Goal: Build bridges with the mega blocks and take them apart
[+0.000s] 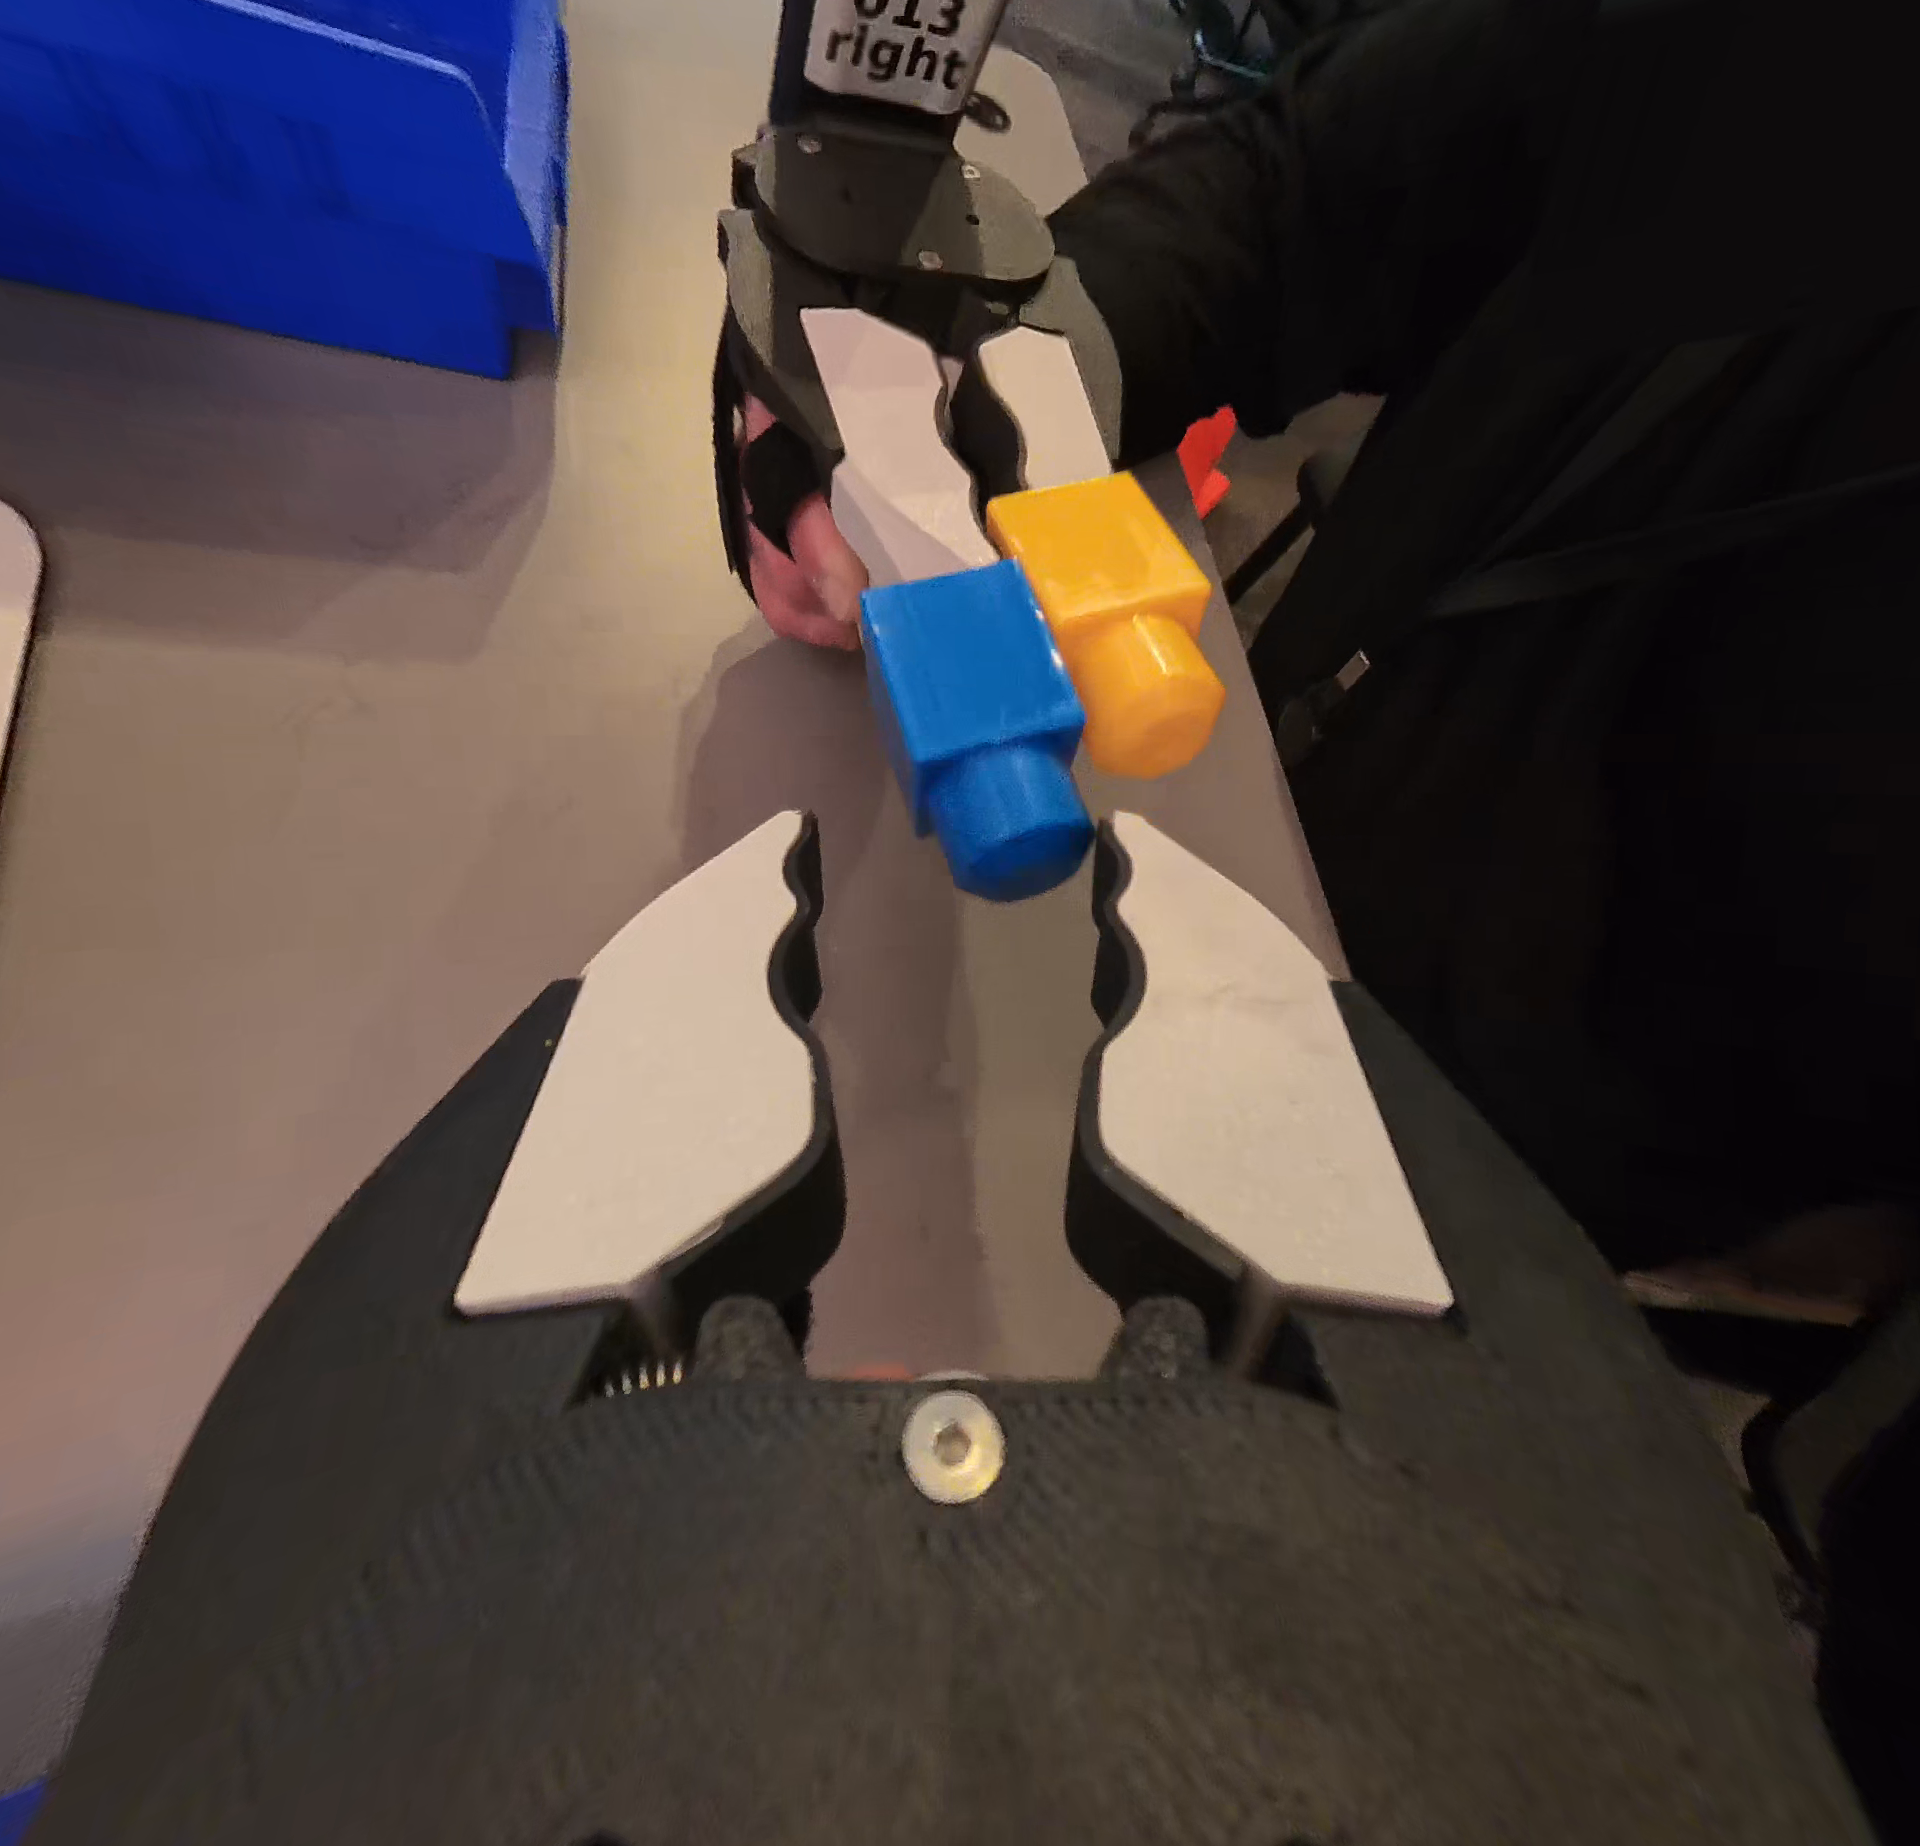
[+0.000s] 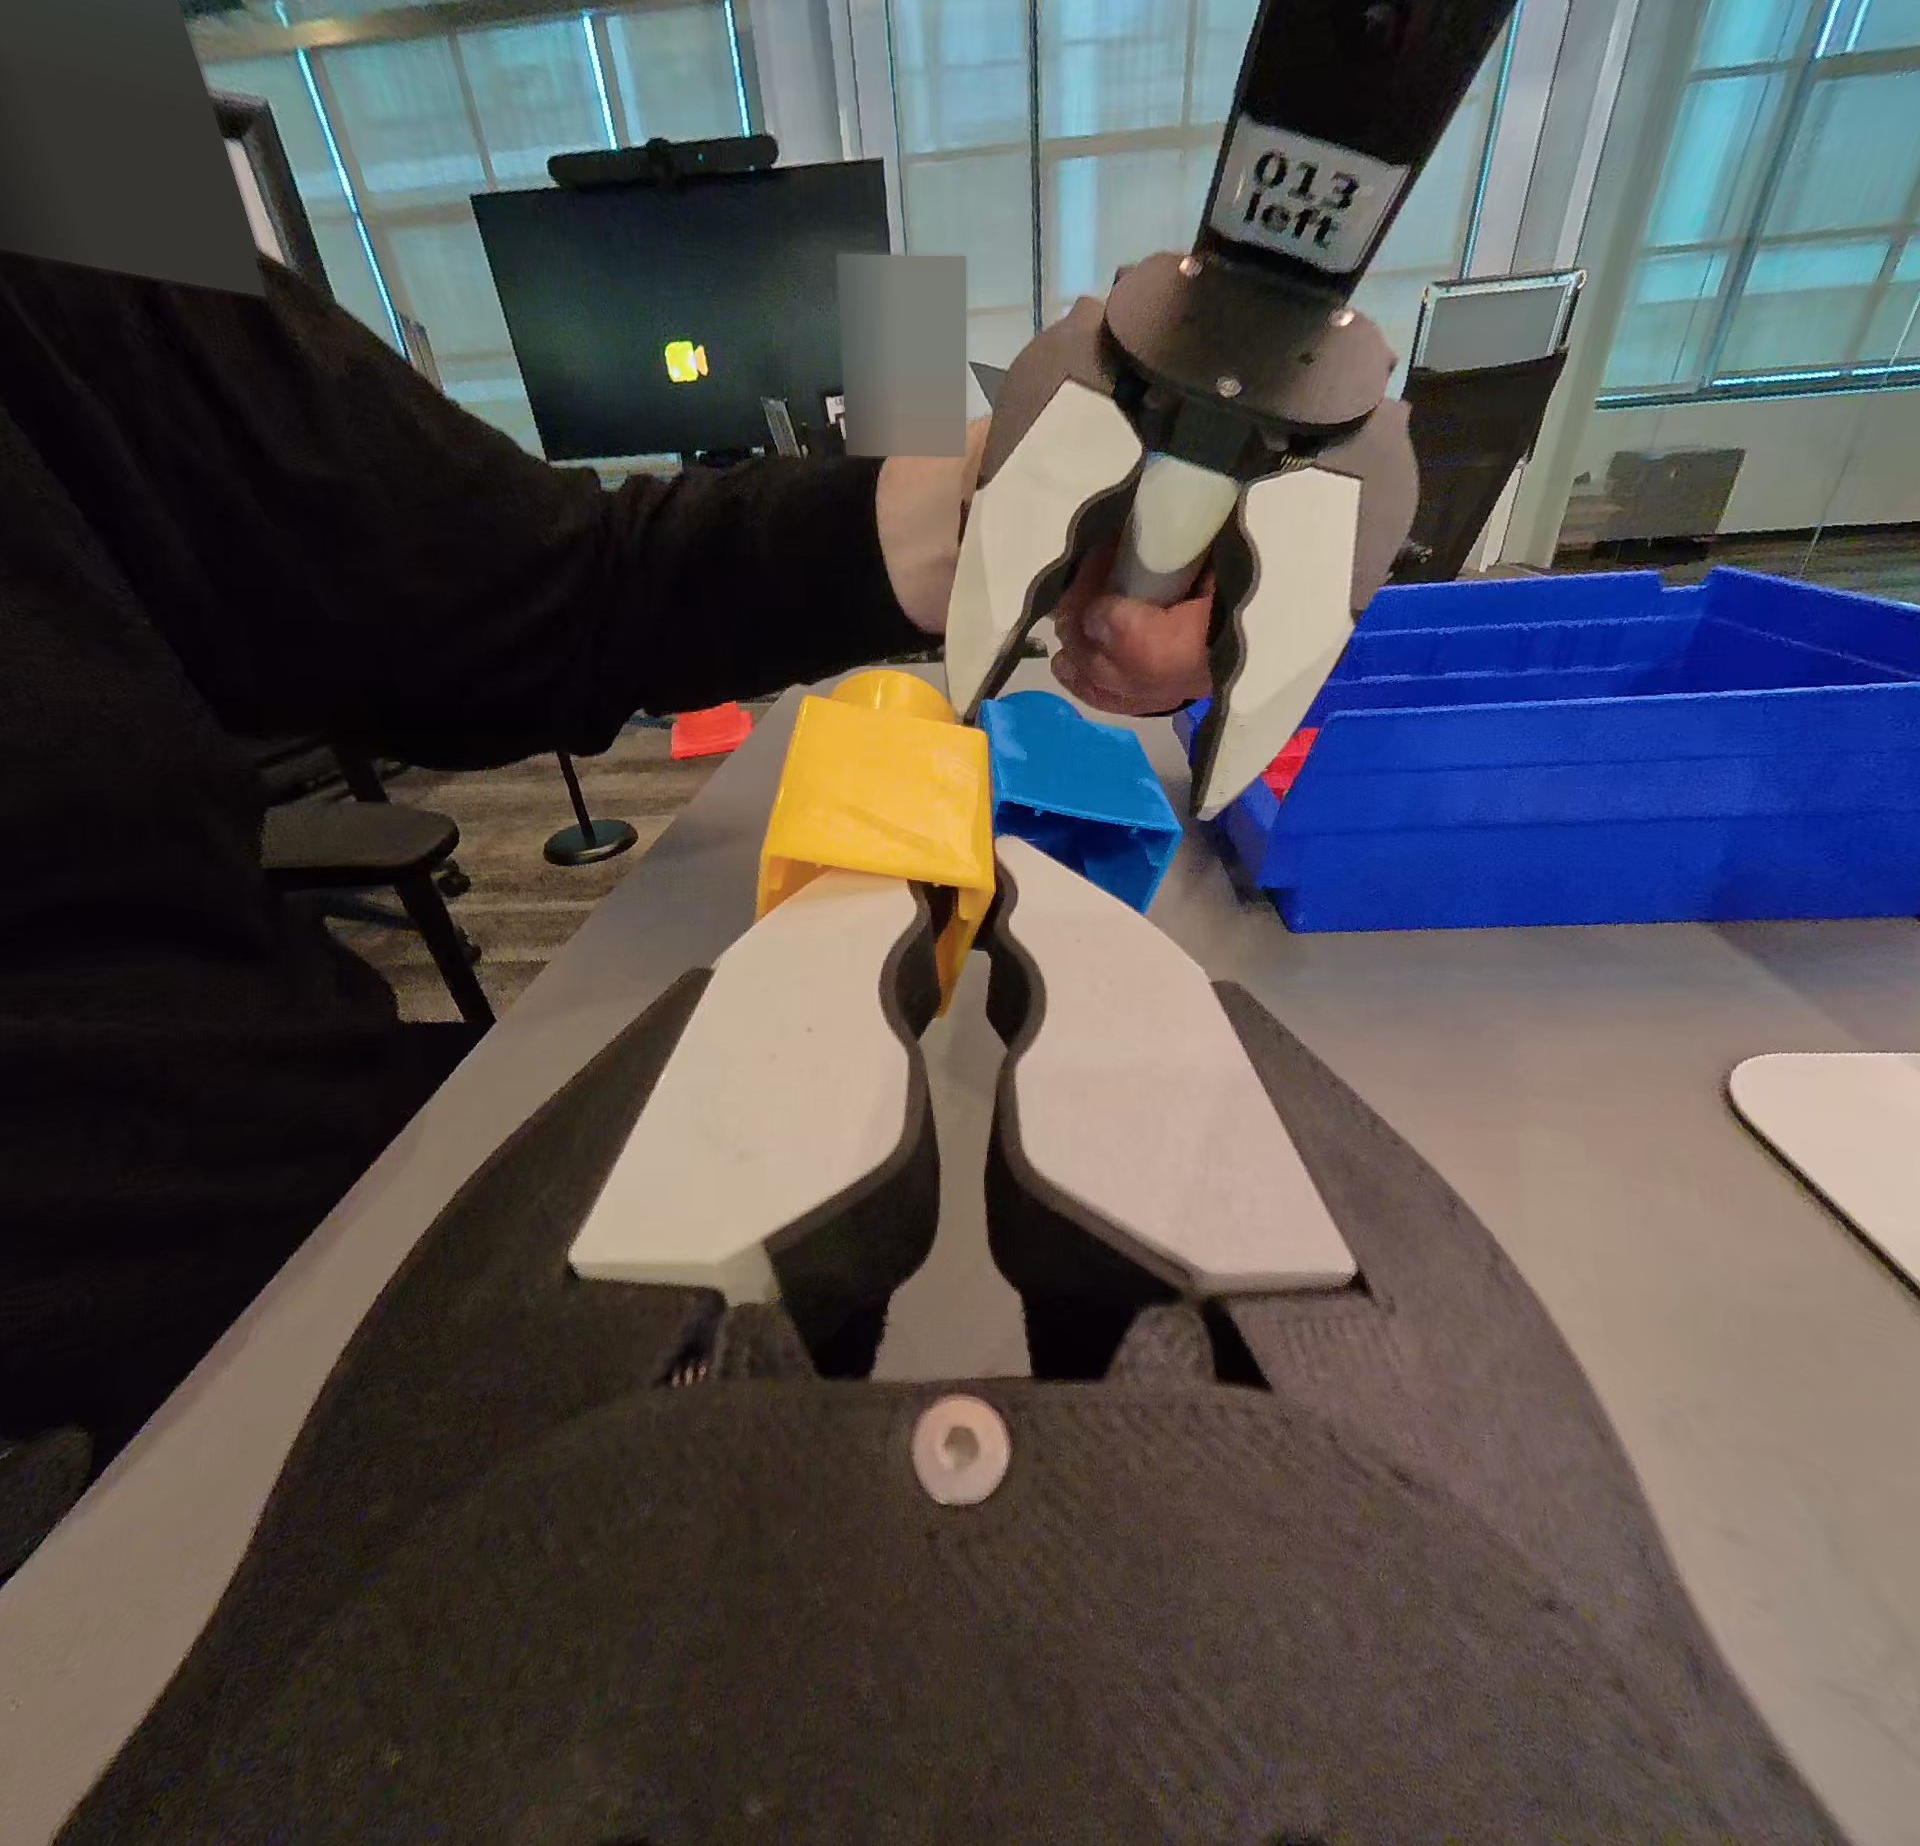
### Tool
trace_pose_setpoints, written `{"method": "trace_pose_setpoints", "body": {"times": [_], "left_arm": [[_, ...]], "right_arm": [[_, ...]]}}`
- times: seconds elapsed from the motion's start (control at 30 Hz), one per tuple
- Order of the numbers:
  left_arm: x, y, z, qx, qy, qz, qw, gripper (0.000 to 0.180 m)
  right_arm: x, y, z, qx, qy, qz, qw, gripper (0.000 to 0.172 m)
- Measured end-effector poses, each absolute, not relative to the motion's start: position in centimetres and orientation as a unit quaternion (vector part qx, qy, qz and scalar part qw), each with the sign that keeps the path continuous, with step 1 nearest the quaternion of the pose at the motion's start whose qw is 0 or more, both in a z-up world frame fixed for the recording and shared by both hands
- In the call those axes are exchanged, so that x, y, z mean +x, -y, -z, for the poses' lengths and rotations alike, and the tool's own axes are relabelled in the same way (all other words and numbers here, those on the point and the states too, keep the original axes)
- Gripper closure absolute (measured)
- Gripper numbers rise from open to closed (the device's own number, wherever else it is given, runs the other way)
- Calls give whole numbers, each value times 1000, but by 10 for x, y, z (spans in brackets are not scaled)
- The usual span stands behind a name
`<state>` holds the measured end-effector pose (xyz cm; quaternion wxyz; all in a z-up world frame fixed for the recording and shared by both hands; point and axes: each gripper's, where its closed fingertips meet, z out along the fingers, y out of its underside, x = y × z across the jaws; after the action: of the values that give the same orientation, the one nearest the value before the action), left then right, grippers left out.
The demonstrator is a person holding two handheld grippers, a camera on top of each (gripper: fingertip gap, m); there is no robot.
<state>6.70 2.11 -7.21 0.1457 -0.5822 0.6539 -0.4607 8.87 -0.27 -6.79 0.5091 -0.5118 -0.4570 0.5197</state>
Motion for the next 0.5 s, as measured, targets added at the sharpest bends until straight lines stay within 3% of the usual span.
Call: {"method": "trace_pose_setpoints", "body": {"times": [0.5], "left_arm": [[66,-15,62,-548,-598,528,251,157]], "right_arm": [[95,2,59,-496,445,-539,516,167]]}}
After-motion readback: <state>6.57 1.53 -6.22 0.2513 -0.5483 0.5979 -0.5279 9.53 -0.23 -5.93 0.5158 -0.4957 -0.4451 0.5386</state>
